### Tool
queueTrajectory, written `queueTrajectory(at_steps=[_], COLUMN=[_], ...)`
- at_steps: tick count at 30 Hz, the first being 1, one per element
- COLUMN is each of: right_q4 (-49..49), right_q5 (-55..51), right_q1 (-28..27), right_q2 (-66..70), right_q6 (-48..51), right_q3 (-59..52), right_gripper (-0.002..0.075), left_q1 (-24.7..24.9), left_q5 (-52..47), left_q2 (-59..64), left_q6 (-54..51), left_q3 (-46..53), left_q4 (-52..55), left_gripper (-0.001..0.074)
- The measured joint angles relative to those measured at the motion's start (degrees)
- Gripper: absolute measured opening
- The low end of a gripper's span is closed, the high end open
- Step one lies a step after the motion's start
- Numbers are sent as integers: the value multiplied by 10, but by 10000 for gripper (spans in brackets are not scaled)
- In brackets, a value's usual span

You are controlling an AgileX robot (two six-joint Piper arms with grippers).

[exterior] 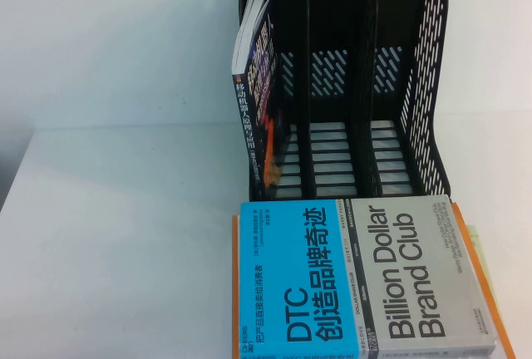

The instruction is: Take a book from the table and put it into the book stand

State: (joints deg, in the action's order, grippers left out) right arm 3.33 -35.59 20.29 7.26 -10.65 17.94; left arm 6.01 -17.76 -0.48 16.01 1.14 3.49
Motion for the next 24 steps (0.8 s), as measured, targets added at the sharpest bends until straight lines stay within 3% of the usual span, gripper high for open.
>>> queueTrajectory(at_steps=[24], right_q4=[0], right_q5=[0], right_q1=[0], right_q2=[0], right_q6=[0], right_q3=[0], right_gripper=[-2], left_q1=[-1], left_q5=[-4], left_q2=[0], left_q6=[-67], left_q3=[-1], left_q4=[-9], left_gripper=[-2])
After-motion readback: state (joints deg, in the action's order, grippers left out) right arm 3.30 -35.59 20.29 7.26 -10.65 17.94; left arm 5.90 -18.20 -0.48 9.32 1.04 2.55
